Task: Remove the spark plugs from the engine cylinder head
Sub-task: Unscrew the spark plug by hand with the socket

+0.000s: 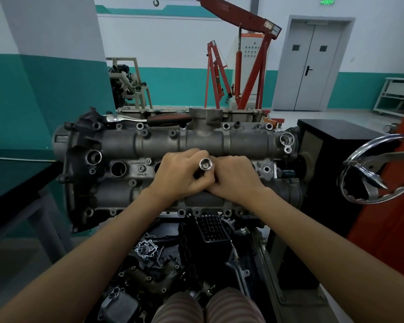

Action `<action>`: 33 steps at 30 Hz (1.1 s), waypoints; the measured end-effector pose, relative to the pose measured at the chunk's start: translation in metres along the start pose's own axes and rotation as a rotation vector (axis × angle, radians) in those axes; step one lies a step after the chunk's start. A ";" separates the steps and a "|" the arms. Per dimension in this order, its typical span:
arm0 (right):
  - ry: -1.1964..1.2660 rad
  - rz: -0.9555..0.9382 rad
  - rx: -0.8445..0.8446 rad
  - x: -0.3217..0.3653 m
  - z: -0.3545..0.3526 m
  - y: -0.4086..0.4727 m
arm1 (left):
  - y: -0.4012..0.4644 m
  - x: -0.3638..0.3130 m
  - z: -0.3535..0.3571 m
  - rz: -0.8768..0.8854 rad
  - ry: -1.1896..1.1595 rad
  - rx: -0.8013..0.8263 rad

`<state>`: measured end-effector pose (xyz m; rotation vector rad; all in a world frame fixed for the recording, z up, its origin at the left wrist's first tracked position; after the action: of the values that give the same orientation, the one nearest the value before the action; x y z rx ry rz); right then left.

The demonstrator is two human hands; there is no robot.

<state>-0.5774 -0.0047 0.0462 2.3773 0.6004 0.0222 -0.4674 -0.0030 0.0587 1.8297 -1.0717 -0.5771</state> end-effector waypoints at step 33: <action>0.054 0.051 -0.005 -0.003 -0.003 -0.004 | -0.006 0.003 0.003 -0.087 -0.106 0.022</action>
<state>-0.5821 -0.0014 0.0469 2.3929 0.5636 0.1105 -0.4651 -0.0054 0.0520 1.8896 -1.0757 -0.7232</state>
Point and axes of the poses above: each hand's wrist, its own y-axis towards the middle knuckle, its own z-axis out of the palm, x = y × z, the point moved 4 cm from there along y, towards the middle knuckle, and after that the axes turned 2 degrees about x, right-handed, at the moved point
